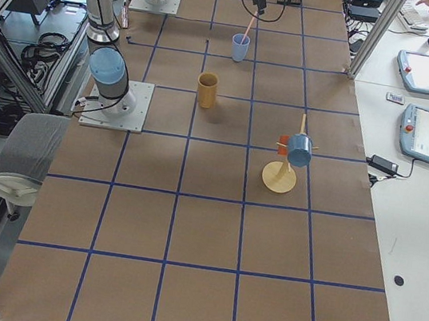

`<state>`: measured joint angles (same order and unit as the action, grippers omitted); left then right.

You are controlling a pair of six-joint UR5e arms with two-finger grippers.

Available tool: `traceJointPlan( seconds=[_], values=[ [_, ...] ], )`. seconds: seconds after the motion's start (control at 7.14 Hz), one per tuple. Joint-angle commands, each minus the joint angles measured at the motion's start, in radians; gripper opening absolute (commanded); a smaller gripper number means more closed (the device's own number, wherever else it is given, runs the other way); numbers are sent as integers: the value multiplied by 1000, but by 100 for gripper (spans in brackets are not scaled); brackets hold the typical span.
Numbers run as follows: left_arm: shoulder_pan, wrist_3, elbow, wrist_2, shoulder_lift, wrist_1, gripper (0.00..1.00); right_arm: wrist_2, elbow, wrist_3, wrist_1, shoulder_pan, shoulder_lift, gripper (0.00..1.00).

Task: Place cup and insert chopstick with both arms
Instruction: 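Open right gripper to release chopstick and raise it away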

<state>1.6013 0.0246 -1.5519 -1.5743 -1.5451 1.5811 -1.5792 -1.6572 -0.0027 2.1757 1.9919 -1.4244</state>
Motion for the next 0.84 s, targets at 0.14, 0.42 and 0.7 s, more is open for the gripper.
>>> traceJointPlan(
  seconds=[0.14,0.42,0.7],
  values=[
    [0,0,3,7,0,-1,100,-19,137,-68,-287,-175,-24,91],
    [2,0,0,-1,-3,-1,100,-31,129,-123,-484,-272,-94,99],
    [0,0,0,-1,-3,-1,100,-16,116,-129,-530,-364,-128,100]
  ],
)
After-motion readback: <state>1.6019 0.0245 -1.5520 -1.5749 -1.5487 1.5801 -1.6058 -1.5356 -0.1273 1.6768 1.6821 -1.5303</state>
